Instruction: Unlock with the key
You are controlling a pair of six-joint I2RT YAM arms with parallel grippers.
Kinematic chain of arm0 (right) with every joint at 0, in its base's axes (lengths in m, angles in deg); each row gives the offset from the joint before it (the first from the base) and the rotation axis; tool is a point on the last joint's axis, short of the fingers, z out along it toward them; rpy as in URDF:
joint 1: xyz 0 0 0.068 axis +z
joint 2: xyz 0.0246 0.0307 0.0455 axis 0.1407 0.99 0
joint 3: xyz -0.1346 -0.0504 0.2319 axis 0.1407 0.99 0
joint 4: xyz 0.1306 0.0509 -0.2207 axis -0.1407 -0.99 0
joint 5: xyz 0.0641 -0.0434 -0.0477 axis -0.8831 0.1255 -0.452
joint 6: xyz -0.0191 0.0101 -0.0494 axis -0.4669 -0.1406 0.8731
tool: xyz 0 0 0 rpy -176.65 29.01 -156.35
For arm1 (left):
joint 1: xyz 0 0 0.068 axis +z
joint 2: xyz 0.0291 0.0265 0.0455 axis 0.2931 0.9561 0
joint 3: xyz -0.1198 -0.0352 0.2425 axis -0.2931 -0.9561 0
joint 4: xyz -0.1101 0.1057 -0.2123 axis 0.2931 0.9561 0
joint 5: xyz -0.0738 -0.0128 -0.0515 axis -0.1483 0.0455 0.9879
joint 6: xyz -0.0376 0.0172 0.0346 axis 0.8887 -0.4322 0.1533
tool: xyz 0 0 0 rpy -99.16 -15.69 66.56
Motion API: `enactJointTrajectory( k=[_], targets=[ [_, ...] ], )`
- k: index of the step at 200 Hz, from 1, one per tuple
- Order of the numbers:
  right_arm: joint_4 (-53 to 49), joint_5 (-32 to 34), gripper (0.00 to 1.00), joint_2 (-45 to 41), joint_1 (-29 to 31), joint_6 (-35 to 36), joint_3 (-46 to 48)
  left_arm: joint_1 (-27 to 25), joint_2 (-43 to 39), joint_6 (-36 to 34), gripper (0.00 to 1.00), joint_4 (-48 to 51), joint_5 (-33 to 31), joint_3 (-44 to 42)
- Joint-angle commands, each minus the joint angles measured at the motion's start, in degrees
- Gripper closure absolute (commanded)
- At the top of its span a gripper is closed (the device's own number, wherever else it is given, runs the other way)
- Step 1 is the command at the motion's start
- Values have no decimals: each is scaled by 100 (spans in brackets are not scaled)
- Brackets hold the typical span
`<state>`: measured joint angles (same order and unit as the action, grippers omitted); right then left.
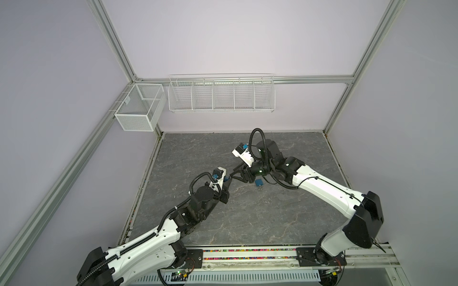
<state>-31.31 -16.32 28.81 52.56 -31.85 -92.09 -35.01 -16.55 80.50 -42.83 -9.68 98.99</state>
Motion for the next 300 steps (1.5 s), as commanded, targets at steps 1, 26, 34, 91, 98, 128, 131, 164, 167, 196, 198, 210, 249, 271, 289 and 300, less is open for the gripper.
enactJointTrajectory(
  k=[1,26,34,91,98,128,131,164,167,196,198,210,249,271,289,300],
  targets=[
    [59,-105,60,140,44,153,-139,-7,70,45,100,-52,-87,192],
    [57,-218,62,206,64,232,-168,-14,105,35,100,-76,-97,208],
    [36,-226,63,237,68,232,-181,-7,119,35,100,-67,-114,219],
    [-73,-297,78,299,106,267,-241,-7,169,115,100,-23,-225,309],
    [-100,-282,80,299,121,272,-254,-15,180,149,100,15,-305,332],
    [-223,-21,89,283,172,113,-300,-9,330,361,100,247,-779,531],
    [-222,-12,89,286,167,79,-305,-7,351,386,100,279,-837,560],
    [-253,317,93,231,177,-345,-338,-11,590,444,100,441,-997,685],
    [-264,338,93,238,176,-374,-346,-13,594,455,100,443,-1013,685],
    [-314,433,93,275,163,-527,-389,-12,543,470,100,327,-895,587],
    [-304,419,93,273,160,-531,-377,-8,533,464,100,313,-890,574],
    [-285,406,85,273,155,-554,-379,-13,495,465,100,319,-908,544],
    [-190,437,58,19,27,-804,-290,-11,446,623,100,801,-883,552],
    [-208,432,43,-208,-185,-1192,-119,58,535,920,100,1373,-730,637],
    [-251,397,41,-360,-361,-1451,165,228,845,1259,100,1873,-337,781],
    [-215,424,39,-470,-466,-1619,423,325,1123,1427,100,2109,-107,882]
  ],
)
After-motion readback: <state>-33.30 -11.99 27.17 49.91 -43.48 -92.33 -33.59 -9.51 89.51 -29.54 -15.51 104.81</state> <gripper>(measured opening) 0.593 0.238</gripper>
